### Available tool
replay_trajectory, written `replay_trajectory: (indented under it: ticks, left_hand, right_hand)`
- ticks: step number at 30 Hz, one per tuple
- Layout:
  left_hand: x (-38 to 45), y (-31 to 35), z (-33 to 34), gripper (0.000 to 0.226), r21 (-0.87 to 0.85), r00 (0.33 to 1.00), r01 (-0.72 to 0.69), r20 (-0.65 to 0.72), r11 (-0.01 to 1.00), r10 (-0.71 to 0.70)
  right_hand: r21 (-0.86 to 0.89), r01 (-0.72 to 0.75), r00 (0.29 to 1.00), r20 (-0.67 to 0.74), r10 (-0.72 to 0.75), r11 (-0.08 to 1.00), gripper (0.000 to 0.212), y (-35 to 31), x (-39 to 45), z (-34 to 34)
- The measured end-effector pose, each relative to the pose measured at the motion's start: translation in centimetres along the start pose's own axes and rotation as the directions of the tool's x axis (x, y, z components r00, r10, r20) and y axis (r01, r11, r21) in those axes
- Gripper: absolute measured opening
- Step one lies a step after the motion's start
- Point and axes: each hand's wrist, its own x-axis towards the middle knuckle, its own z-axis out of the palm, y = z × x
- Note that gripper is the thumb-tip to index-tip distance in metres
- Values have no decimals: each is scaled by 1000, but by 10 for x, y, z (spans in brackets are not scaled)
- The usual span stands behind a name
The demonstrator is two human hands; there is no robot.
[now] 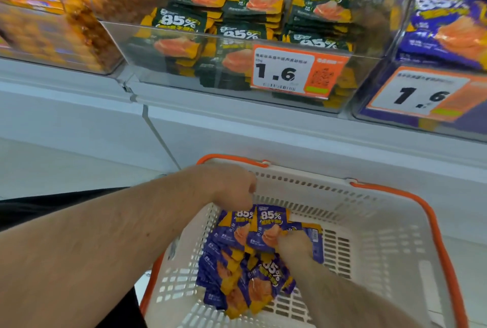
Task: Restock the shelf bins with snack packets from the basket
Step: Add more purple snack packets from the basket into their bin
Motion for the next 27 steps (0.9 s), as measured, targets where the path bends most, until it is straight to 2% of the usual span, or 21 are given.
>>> replay_trajectory:
  ticks: [2, 7, 9, 11, 13, 15, 18, 20, 22, 24, 25, 27]
  left_hand:
    - [0, 2, -4, 37, -5, 1000, 1, -10, 1000, -1]
    - [-5, 15, -18, 44, -57, 995, -11, -102, 998, 5]
    - [-7, 20, -23, 49, -85, 993, -20, -122, 996, 9]
    - [-10, 24, -28, 59, -111, 995, 14, -101, 994, -25]
    - [-15, 29, -35, 69, -110, 995, 85, -47, 990, -91]
    - [-20, 29, -43, 66, -148, 992, 113, -33, 983, -119]
    - [-26, 23, -54, 44, -440, 999, 45, 7, 897, -47]
    - [-32, 21, -61, 25, -557, 1000, -18, -10, 830, 15]
    - [-37, 21, -67, 10, -675, 993, -108, -103, 729, 52]
    - [-41, 25, -73, 13, -800, 978, -208, -188, 563, 94]
    - [-43, 29, -77, 16, -838, 968, -252, -229, 483, 106]
    - [-47, 41, -85, 20, -872, 945, -327, -313, 365, 99]
  right_hand:
    - [95, 8, 1000, -23, -6, 995, 17, 1, -2, -16]
    - [-68, 126, 990, 65, -121, 990, 21, -33, -34, -64]
    - [-151, 232, 969, 125, -214, 961, 24, -54, -49, -85]
    - [-151, 337, 934, 176, -311, 929, 25, -75, -64, -105]
    - [-22, 397, 891, 248, -380, 917, 25, -95, -84, -126]
    - [115, 403, 842, 341, -418, 908, 32, -108, -104, -147]
    - [251, 419, 774, 403, -488, 872, 18, -120, -131, -168]
    - [260, 451, 770, 370, -520, 854, 8, -122, -146, -177]
    - [222, 502, 789, 276, -548, 836, 15, -121, -154, -183]
    - [199, 566, 793, 134, -594, 800, 27, -121, -161, -186]
    - [190, 610, 778, 40, -627, 769, 26, -122, -164, -187]
    - [152, 709, 705, -185, -685, 689, 21, -123, -171, -185]
